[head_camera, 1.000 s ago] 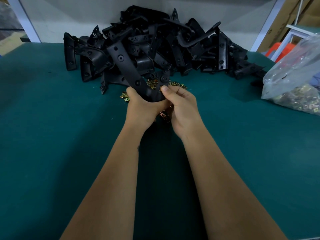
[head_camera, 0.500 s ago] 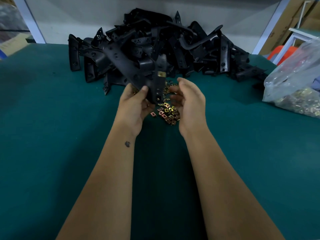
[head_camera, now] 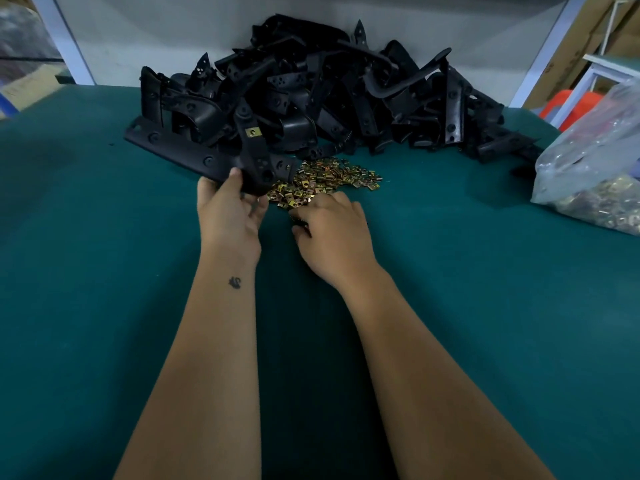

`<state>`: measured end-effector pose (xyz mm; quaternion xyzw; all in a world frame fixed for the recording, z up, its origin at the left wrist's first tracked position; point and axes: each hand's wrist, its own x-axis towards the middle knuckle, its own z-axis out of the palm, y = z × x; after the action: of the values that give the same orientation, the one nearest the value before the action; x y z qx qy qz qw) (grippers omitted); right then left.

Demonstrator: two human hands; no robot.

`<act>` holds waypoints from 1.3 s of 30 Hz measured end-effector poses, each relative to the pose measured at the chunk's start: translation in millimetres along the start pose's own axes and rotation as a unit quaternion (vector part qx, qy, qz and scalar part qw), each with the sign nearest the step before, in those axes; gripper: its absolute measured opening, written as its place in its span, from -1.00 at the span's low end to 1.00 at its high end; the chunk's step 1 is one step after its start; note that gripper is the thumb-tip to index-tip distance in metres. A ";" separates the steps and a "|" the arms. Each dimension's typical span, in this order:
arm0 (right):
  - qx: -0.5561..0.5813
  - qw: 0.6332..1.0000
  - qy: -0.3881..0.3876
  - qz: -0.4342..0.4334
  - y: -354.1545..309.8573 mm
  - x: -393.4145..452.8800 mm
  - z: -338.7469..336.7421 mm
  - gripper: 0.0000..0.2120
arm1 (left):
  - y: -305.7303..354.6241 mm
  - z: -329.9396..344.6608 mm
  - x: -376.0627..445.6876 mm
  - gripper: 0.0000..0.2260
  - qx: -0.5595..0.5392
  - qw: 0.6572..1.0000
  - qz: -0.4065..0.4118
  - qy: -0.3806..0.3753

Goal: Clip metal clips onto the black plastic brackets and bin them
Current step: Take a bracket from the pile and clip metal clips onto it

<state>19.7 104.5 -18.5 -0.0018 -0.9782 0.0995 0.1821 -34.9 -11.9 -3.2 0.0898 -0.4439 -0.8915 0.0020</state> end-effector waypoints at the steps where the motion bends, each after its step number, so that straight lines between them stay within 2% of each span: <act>1: -0.010 1.000 0.003 -0.002 -0.7 0.7 -0.3 -0.74 | -1.2 1.4 0.0 -0.88 0.016 1.000 -0.001 -0.007; 6: 0.023 0.999 0.024 0.018 -2.8 2.9 -3.3 -0.91 | -6.1 5.9 -0.7 -0.88 0.050 0.998 0.006 -0.033; 10: 0.036 0.999 0.022 0.026 -2.3 3.1 -2.1 -0.81 | -8.1 6.9 -1.1 -0.88 0.033 0.998 0.005 -0.054; 12: 0.097 0.994 0.034 0.041 0.5 3.7 -2.0 -0.74 | -9.2 7.2 -1.2 -0.88 0.027 0.998 0.002 -0.064; 14: 0.248 0.962 0.069 0.093 1.5 3.4 -6.7 -0.73 | -10.7 8.7 -1.9 -0.86 0.024 0.997 -0.005 -0.073; 16: 0.393 0.901 0.106 0.150 3.8 2.8 -12.5 -0.74 | -13.2 10.9 -3.6 -0.85 0.011 0.995 -0.020 -0.092; 18: 0.493 0.839 0.125 0.193 6.8 3.6 -16.9 -0.76 | -15.9 12.8 -5.8 -0.84 -0.001 0.992 -0.036 -0.125; 21: 0.592 0.757 0.143 0.237 11.6 5.3 -20.8 -0.81 | -19.2 15.4 -8.6 -0.83 0.001 0.987 -0.048 -0.154; 25: 0.678 0.679 0.142 0.243 13.7 6.4 -23.6 -0.81 | -22.0 17.0 -10.0 -0.86 0.004 0.986 -0.058 -0.159; 35: 0.753 0.597 0.119 0.250 17.1 4.0 -30.1 -0.86 | -22.1 16.9 -9.3 -0.85 -0.040 0.984 -0.076 -0.157; 37: 0.757 0.595 0.116 0.242 17.8 3.3 -30.1 -0.86 | -22.4 17.5 -9.9 -0.85 -0.038 0.983 -0.078 -0.161; 39: 0.747 0.611 0.115 0.235 18.3 2.9 -29.5 -0.86 | -22.9 18.1 -10.6 -0.84 -0.032 0.983 -0.079 -0.164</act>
<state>26.9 128.3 5.9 -0.1066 -0.5023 0.8340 0.2021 -25.7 17.2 -9.0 -0.0230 -0.4012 -0.9052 -0.1383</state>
